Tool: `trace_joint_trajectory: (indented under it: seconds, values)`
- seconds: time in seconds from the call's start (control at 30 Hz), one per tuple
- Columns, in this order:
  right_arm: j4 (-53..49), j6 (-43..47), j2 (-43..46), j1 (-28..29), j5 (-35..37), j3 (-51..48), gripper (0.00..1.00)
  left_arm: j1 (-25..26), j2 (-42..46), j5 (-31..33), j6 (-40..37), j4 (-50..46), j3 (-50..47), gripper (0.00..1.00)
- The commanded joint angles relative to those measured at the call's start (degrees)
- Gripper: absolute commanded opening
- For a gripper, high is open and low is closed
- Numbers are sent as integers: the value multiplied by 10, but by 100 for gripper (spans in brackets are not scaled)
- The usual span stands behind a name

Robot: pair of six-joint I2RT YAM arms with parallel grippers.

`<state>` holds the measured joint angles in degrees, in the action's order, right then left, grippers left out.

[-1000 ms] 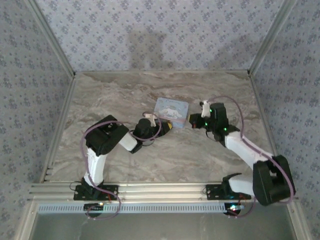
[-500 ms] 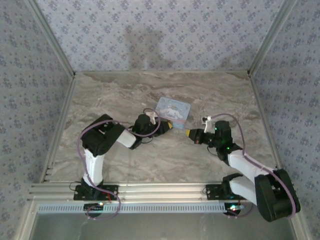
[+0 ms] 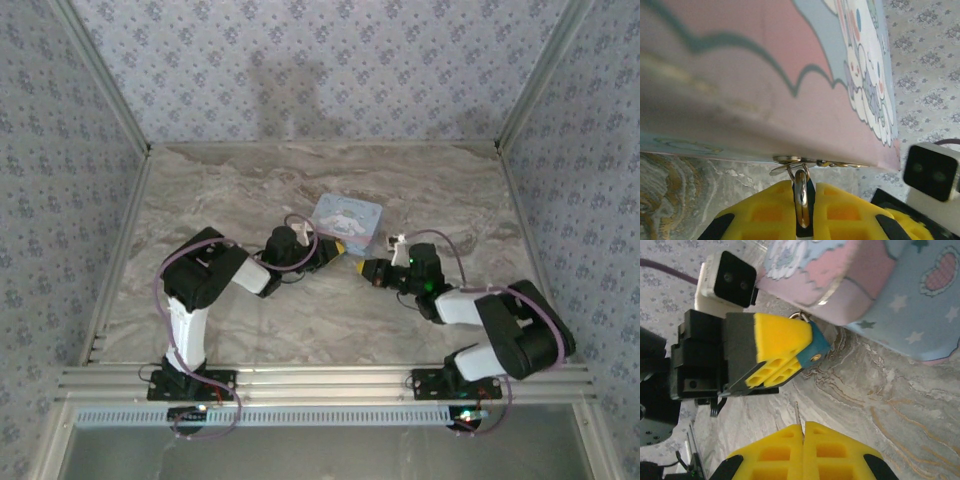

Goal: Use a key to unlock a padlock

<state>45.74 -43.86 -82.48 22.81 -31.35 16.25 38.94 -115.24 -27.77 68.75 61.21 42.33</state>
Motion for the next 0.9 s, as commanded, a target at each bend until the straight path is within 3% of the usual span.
trace_joint_trajectory:
  seconds: [0.0, 0.57, 0.87]
  values:
    - [88, -39, -35, 4, 20, -7, 0, 1, -16, -39, 53, 20, 1, 0]
    - [257, -113, -158, 15, 27, -6, 0, 0, -24, -30, 88, 73, -7, 0]
    - [274, -120, -152, 19, 17, -9, 0, 0, -33, -24, 94, 89, -12, 0]
